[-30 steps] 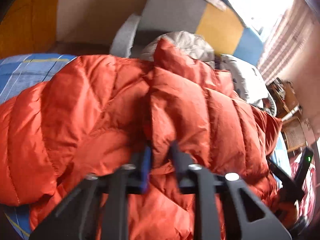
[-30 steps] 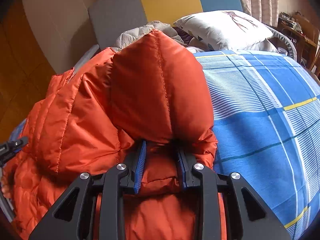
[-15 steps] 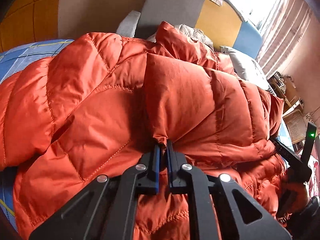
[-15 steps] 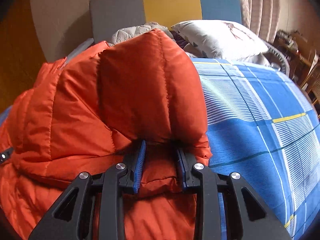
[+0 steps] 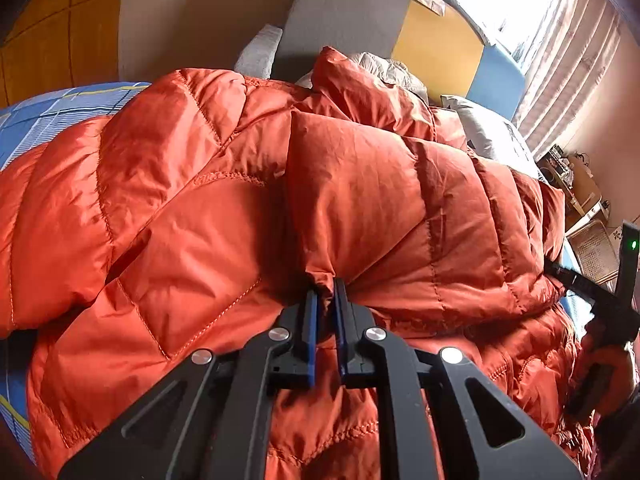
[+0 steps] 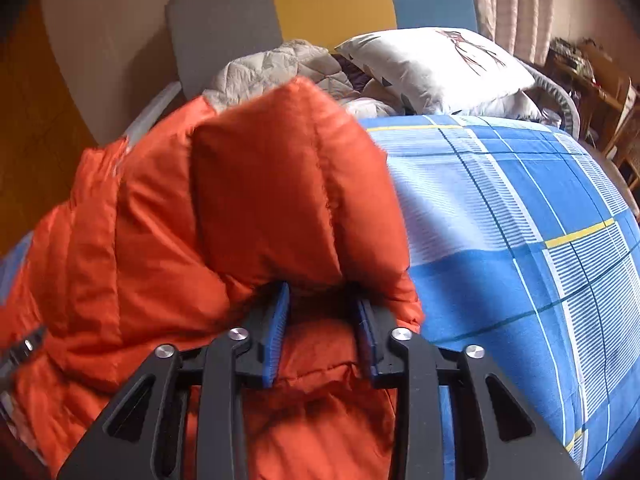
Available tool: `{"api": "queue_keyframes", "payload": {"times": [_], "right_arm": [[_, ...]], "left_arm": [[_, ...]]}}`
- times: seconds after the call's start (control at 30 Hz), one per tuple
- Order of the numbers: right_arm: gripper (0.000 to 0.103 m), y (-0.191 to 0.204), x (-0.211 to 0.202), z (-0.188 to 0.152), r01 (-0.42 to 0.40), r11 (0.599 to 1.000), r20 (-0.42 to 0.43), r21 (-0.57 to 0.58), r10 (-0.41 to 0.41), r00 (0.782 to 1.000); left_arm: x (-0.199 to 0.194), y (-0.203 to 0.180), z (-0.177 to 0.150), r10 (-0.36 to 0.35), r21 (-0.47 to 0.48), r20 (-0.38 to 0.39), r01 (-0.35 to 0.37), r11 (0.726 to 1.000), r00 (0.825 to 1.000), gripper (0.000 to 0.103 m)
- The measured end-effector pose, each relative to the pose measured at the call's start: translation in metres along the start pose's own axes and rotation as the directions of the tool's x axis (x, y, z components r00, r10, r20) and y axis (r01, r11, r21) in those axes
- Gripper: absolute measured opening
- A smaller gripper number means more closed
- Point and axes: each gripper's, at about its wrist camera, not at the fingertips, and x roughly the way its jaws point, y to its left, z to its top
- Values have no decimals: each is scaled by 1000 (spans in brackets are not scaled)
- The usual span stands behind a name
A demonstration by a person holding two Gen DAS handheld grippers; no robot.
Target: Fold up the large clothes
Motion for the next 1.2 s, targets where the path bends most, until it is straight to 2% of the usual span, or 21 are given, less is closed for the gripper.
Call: {"api": "queue_keyframes", "payload": {"times": [0.2, 0.3, 0.37, 0.47, 0.57, 0.6, 0.63, 0.67, 0.73, 0.8, 0.87, 0.9, 1.03, 1.2], "right_arm": [[41, 3, -5, 23, 8, 999, 41, 42, -10, 999], [41, 10, 10, 26, 60, 998, -17, 9, -60, 998], [41, 14, 21, 20, 95, 995, -63, -16, -96, 993], [41, 12, 26, 0, 116, 992, -30, -47, -117, 993], [41, 11, 24, -6, 120, 992, 10, -42, -120, 993], [41, 12, 24, -5, 124, 991, 13, -48, -124, 992], [41, 13, 23, -5, 127, 991, 13, -51, -126, 992], [41, 14, 22, -5, 138, 989, 14, -57, -138, 990], [43, 18, 20, -3, 160, 985, 17, -65, -160, 987], [47, 20, 16, -2, 171, 984, 13, -52, -171, 985], [66, 20, 5, 0, 155, 987, 13, -29, -155, 988], [70, 20, -2, -1, 156, 988, 25, -22, -155, 988], [71, 21, -24, -6, 157, 988, 61, -10, -156, 986], [71, 26, -40, -24, 157, 988, 71, -12, -156, 985]], "left_arm": [[-2, 0, -1, -3, -2, 7, 3, 1000, 1000, 10], [-3, -1, -2, 4, 1, 12, -4, 1000, 1000, 12], [-5, 1, -1, 7, -8, 21, -6, 1000, 1000, 14], [-3, 3, -1, 9, -15, 17, -9, 1000, 1000, 15], [-4, 3, -1, 14, -9, 16, -14, 1000, 1000, 16], [-4, 3, 0, 16, -8, 18, -16, 1000, 1000, 18], [-7, 1, -1, 29, -3, 21, -29, 1000, 999, 26], [-10, 0, -1, 34, -1, 25, -34, 999, 999, 39], [-17, -1, -2, 49, 3, 41, -49, 999, 998, 53], [-27, 2, -5, 54, -15, 47, -53, 998, 997, 55], [-37, 7, -7, 63, -28, 62, -61, 998, 996, 59], [-42, 10, -8, 67, -36, 68, -65, 997, 995, 59], [-60, 22, -13, 94, -65, 92, -88, 994, 991, 65], [-87, 41, -26, 140, -98, 122, -129, 987, 983, 66]]}}
